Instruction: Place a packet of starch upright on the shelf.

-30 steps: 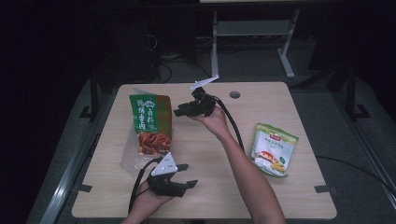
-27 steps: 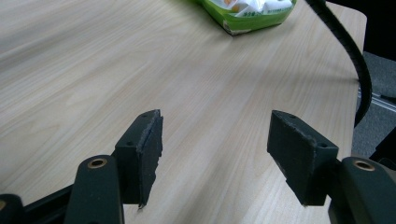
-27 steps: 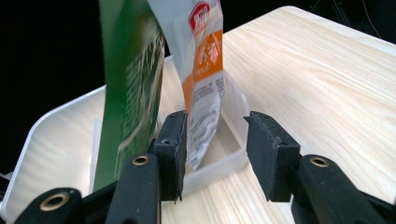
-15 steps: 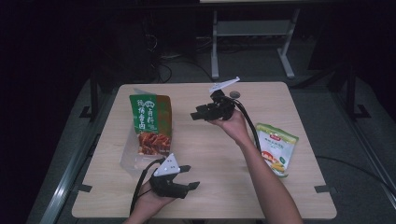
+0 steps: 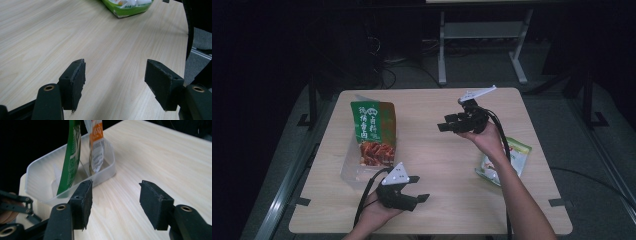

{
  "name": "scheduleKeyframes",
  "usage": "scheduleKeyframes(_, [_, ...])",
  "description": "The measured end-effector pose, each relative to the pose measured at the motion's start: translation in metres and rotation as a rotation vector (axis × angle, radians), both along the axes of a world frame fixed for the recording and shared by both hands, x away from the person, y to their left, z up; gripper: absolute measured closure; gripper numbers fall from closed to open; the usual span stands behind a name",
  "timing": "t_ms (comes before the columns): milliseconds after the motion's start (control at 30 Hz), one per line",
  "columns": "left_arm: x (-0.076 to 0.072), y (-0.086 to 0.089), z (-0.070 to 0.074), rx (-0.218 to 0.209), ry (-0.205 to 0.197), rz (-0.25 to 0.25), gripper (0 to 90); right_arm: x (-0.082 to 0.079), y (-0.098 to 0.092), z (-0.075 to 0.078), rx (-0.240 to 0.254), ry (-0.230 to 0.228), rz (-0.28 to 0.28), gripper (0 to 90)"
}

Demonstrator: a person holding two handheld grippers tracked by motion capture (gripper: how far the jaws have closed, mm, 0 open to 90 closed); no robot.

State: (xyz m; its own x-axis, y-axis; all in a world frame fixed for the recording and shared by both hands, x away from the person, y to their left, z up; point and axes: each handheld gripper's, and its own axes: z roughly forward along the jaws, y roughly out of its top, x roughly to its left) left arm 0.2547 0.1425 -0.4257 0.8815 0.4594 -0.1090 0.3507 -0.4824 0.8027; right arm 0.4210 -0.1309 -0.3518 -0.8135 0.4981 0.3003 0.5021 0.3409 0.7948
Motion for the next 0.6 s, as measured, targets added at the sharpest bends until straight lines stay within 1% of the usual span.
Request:
scheduleKeyframes(33, [0.000,-0.001,0.000,-0.001,0.001,-0.001,32.6,-0.002,-0.003,0.000,-0.002,0.004,0.000,42.8])
scheduleKeyframes(100, [0.002,-0.003,0.001,-0.004,0.005,-0.001,32.7,-0.006,-0.009,0.000,-0.010,-0.013,-0.009,42.7])
scheduleKeyframes(133, [0.002,-0.004,0.002,-0.003,0.001,-0.003,32.7,-0.008,-0.012,0.000,-0.017,-0.014,-0.009,42.4])
scheduleKeyframes(167, [0.004,-0.005,0.003,-0.003,-0.004,-0.009,32.7,-0.011,-0.018,-0.001,-0.020,-0.007,-0.016,42.1])
scheduleKeyframes(200, [0.005,-0.007,0.003,-0.002,-0.002,-0.009,32.7,-0.011,-0.018,-0.001,-0.020,-0.007,-0.016,42.1])
scheduleKeyframes(300, [0.007,-0.011,0.004,0.003,0.000,-0.014,32.7,-0.016,-0.029,-0.002,-0.024,0.002,-0.036,41.1])
scheduleKeyframes(400, [0.010,-0.016,0.006,0.008,-0.002,-0.022,32.9,-0.021,-0.039,-0.004,-0.028,-0.007,-0.045,40.7])
scheduleKeyframes(500, [0.012,-0.022,0.008,0.005,-0.009,-0.026,32.9,-0.027,-0.050,-0.007,-0.036,-0.002,-0.061,39.8])
scheduleKeyframes(567, [0.013,-0.027,0.009,0.004,-0.008,-0.029,32.9,-0.029,-0.057,-0.008,-0.049,0.017,-0.068,38.7])
scheduleKeyframes(600, [0.014,-0.029,0.010,0.004,-0.009,-0.031,32.9,-0.031,-0.061,-0.008,-0.046,0.009,-0.075,39.3])
